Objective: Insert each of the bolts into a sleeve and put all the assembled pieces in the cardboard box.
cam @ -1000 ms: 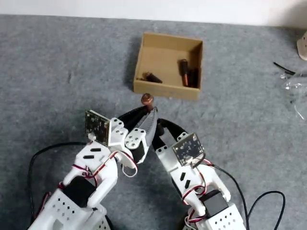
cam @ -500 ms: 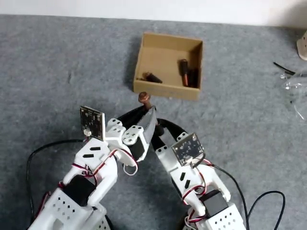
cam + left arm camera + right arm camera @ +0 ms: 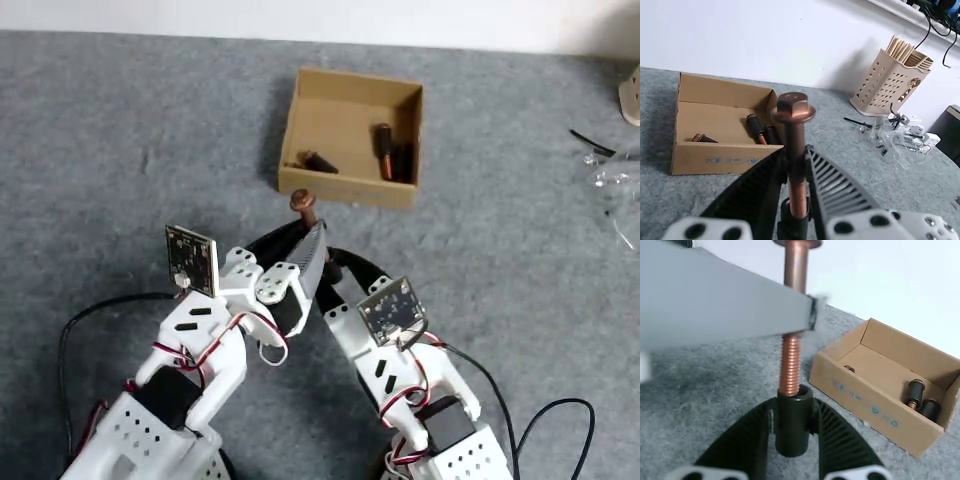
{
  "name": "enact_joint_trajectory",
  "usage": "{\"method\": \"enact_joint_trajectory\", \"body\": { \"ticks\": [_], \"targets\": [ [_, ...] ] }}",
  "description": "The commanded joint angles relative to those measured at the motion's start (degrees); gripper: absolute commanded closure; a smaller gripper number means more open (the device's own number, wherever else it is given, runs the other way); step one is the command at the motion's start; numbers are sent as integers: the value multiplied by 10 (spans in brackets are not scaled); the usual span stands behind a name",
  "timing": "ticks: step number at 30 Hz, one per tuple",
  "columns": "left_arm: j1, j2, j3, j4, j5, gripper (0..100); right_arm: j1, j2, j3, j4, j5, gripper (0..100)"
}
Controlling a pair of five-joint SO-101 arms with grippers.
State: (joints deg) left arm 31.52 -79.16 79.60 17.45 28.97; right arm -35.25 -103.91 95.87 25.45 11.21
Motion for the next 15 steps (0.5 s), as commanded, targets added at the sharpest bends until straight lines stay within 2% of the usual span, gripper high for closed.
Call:
{"method": "enact_joint_trajectory", "body": {
  "ticks": [1, 12, 15],
  "targets": [
    [0, 16, 1, -3, -12, 995, -4, -15, 84, -7, 5, 994],
    [-17, 16, 0, -5, -24, 995, -5, -15, 84, -7, 5, 994],
    [-33, 16, 7, -33, -24, 995, -5, -15, 84, -7, 5, 994]
  ]
}}
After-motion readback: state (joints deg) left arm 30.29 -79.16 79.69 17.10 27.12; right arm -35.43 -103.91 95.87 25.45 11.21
